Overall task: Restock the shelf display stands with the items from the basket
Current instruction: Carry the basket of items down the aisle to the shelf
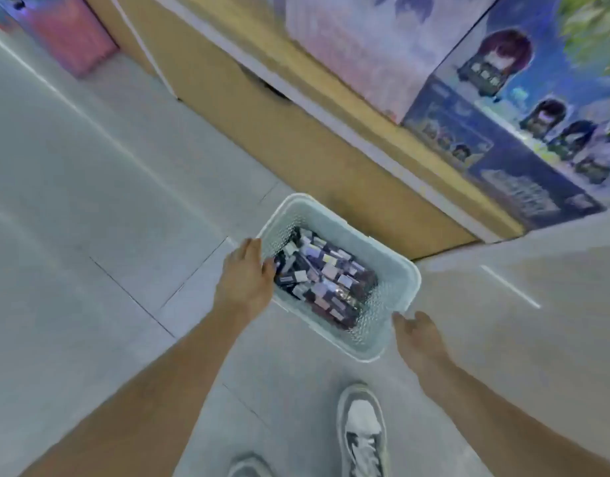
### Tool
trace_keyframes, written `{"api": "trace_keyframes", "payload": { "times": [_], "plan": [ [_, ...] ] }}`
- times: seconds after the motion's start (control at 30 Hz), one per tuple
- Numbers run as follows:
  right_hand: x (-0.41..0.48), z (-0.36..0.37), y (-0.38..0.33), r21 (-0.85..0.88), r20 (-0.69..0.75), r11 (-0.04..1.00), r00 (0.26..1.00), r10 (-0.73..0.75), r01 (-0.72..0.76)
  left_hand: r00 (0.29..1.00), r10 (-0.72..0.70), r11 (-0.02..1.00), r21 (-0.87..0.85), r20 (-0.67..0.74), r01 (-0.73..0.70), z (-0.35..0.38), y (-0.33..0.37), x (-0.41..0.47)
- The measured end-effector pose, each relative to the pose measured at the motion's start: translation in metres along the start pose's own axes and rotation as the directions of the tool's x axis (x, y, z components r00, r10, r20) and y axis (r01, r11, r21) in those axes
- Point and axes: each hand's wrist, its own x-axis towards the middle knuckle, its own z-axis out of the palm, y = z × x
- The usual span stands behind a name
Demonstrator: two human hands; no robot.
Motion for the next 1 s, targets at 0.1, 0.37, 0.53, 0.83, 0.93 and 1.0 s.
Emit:
{"api": "trace_keyframes", "payload": {
  "times": [0.1, 0.37, 0.53, 0.83, 0.93, 1.0],
  "plan": [
    [0.03, 0.033, 0.006, 0.11, -0.041, 0.994, 0.999, 0.004, 0.001, 0.999, -0.036, 0.999, -0.008, 0.019, 0.037, 0.035, -0.015, 0.045],
    [0.003, 0.017, -0.011, -0.166, -0.157, 0.96, 0.955, -0.251, 0.225, 0.966, -0.257, 0.962, -0.097, -0.01, 0.255, 0.022, -0.042, 0.024],
    [-0.079, -0.029, -0.063, -0.186, -0.094, 0.918, 0.923, -0.372, 0.351, 0.922, -0.386, 0.895, -0.253, -0.02, 0.369, -0.083, -0.04, -0.054],
    [-0.337, -0.129, -0.279, -0.16, 0.004, 0.695, 0.704, -0.71, 0.701, 0.786, -0.592, 0.637, -0.702, -0.18, 0.319, -0.432, 0.014, -0.207],
    [-0.415, -0.133, -0.362, -0.134, 0.057, 0.617, 0.627, -0.777, 0.776, 0.691, -0.688, 0.551, -0.779, -0.222, 0.298, -0.522, 0.011, -0.24],
    [-0.459, -0.124, -0.411, -0.139, 0.091, 0.57, 0.583, -0.807, 0.81, 0.634, -0.738, 0.515, -0.799, -0.231, 0.309, -0.57, -0.004, -0.255]
  ]
}}
